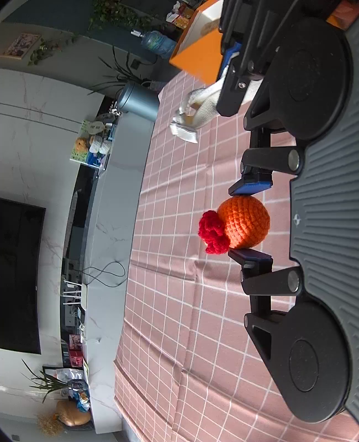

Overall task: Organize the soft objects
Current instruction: 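Lift the pouch with the right tool while the left tool carries the crochet ball over the box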

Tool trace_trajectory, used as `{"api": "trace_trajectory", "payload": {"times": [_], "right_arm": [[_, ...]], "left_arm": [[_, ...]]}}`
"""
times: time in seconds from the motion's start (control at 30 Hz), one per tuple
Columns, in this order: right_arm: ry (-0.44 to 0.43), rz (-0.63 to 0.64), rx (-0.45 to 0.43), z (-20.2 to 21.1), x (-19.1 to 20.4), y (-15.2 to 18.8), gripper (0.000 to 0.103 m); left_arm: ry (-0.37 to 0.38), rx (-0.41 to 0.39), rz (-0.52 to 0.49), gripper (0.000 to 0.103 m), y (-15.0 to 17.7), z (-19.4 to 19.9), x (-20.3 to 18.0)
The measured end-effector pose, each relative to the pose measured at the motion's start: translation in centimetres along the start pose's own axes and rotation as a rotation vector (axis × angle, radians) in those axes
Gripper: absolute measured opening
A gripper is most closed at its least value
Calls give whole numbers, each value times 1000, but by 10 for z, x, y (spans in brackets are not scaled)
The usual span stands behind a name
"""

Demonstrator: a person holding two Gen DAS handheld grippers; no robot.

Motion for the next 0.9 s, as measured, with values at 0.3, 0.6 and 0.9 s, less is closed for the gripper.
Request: {"api": "trace_trajectory", "payload": {"times": [0.3,0.6,0.9], "right_arm": [[-12,48,-142,94,-7,-18,12],[60,81,-261,168,-38,-33,12],[119,103,-248,207,-91,-33,12]], "left_arm": [[55,-53,-47,46,-1,54,-35],[149,-134,-135,46,-12,95,-87],[279,-165,-252,46,-16,103,-155]]}}
Point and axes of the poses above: each gripper's, at about its wrist camera, not at the fingertips, and z roughly against the way its jaws point, x to its left, y to its underside, the point moved 8 cm from there along -z, roughly the way its jaws point, and after that the axes turned 3 degrees about -x, right-handed, at the moved point
